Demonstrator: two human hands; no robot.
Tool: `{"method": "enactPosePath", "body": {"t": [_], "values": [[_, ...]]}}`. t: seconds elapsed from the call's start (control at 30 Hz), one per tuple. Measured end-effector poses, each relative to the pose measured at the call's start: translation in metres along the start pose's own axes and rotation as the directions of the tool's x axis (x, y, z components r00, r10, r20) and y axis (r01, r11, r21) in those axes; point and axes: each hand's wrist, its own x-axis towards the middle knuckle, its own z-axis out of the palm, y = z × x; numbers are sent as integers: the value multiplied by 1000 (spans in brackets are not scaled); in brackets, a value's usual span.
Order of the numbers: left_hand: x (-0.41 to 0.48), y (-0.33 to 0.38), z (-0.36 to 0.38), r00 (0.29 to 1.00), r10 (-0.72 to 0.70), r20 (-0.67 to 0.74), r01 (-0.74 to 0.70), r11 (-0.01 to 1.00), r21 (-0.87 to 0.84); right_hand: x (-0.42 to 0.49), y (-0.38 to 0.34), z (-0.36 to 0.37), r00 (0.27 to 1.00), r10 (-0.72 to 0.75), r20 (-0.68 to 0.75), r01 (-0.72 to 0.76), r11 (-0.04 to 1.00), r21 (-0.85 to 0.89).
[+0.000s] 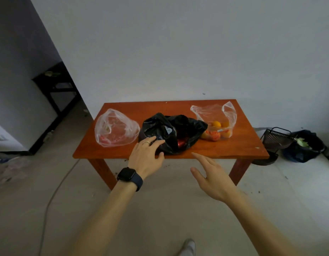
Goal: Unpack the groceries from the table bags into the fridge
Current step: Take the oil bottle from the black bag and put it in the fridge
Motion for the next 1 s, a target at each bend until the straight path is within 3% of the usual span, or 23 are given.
{"method": "enactPosePath", "body": {"t": [0.3,0.47,0.6,0.7,0.87,1.0], "values": [[173,3,5,993,71,91,-77,995,58,137,43,-4,1000,10,-2,-10,998,69],[260,1,27,967,100,235,-138,979,149,209,51,-7,998,-52,19,51,998,37],[320,-13,54,899,55,435,-170,958,232,259,60,6,993,-84,86,92,992,-89],[350,-27,81,808,-6,589,-190,944,270,296,76,30,971,-77,225,133,960,-246],[381,-54,127,621,-78,780,-289,903,320,340,112,69,873,171,456,82,871,-485],[395,-78,161,607,-41,794,-367,872,325,362,141,87,810,352,468,-50,838,-544]]}}
